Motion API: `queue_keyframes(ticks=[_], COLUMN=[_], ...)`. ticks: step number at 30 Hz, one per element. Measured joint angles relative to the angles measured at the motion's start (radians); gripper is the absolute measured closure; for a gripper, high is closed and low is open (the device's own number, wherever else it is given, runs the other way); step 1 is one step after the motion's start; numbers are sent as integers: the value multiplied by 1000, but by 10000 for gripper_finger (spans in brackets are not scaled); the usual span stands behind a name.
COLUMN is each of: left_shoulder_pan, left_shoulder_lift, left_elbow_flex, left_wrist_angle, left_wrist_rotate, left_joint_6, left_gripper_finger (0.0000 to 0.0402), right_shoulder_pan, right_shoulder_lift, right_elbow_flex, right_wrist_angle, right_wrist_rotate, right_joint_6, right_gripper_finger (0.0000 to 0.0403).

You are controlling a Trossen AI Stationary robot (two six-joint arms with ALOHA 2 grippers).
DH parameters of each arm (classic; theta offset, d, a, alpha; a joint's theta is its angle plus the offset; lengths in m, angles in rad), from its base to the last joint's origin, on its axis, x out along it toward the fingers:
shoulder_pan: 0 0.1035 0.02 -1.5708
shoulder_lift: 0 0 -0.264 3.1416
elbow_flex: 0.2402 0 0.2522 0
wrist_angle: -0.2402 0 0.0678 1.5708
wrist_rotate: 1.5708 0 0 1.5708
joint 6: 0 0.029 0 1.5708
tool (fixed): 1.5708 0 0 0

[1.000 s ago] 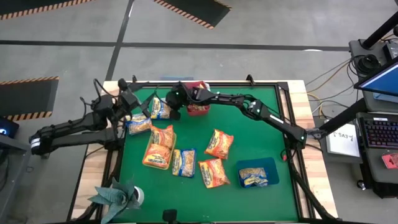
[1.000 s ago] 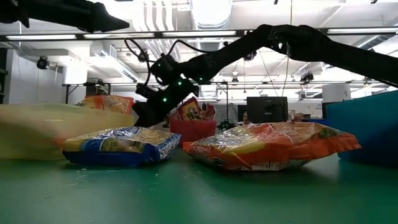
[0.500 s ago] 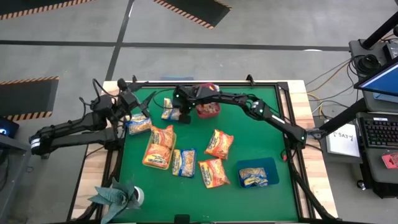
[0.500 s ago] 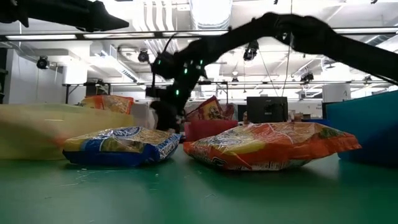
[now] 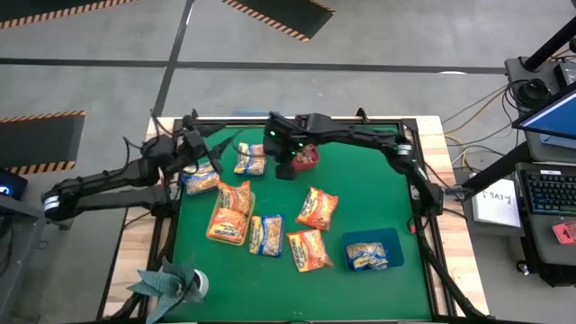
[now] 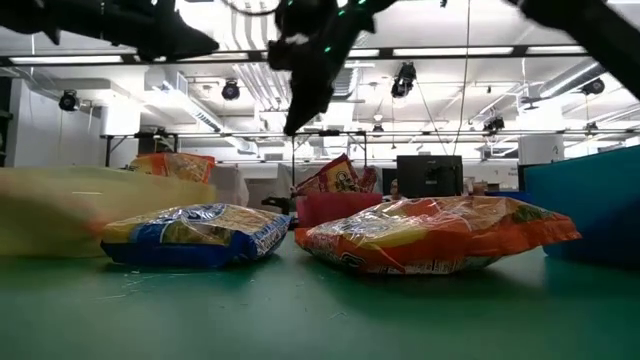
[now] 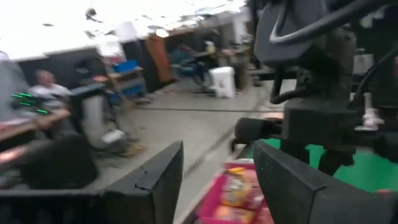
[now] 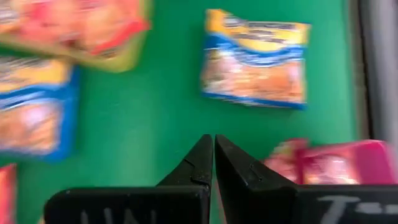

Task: Sort Maruchan noodles
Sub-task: Put the blue noodle pack into the blue bin

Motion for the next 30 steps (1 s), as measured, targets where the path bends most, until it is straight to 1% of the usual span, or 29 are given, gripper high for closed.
queue_keyframes(ticks=[3, 6, 9, 11, 14, 16, 19, 22, 26, 28, 30], left_shoulder_pan=[0, 0, 2, 7, 24, 41, 61, 68, 70, 70, 70], left_shoulder_lift=[75, 172, 273, 335, 423, 473, 548, 623, 699, 731, 756], left_elbow_flex=[57, 104, 150, 178, 217, 258, 337, 408, 477, 501, 524], left_wrist_angle=[-42, -94, -182, -207, -229, -281, -430, -566, -634, -646, -668], left_wrist_rotate=[71, 109, 124, 186, 330, 397, 404, 405, 406, 406, 407], left_joint_6=[-76, -143, -155, -152, -201, -245, -286, -297, -322, -353, -375], left_gripper_finger=[249, 275, 302, 319, 337, 347, 359, 362, 363, 363, 363], right_shoulder_pan=[23, 45, 61, 68, 70, 68, 69, 72, 72, 71, 63], right_shoulder_lift=[-125, -261, -382, -452, -551, -612, -697, -781, -872, -916, -970], right_elbow_flex=[-206, -444, -667, -803, -978, -1081, -1227, -1361, -1502, -1548, -1582], right_wrist_angle=[120, 327, 507, 607, 756, 843, 980, 1175, 1368, 1416, 1425], right_wrist_rotate=[-73, -82, -82, -81, -78, -73, -71, -73, -71, -71, -74], right_joint_6=[-1, 29, 48, 70, 107, 123, 110, 93, 62, 29, 13], right_gripper_finger=[394, 394, 394, 394, 394, 394, 394, 394, 394, 394, 394])
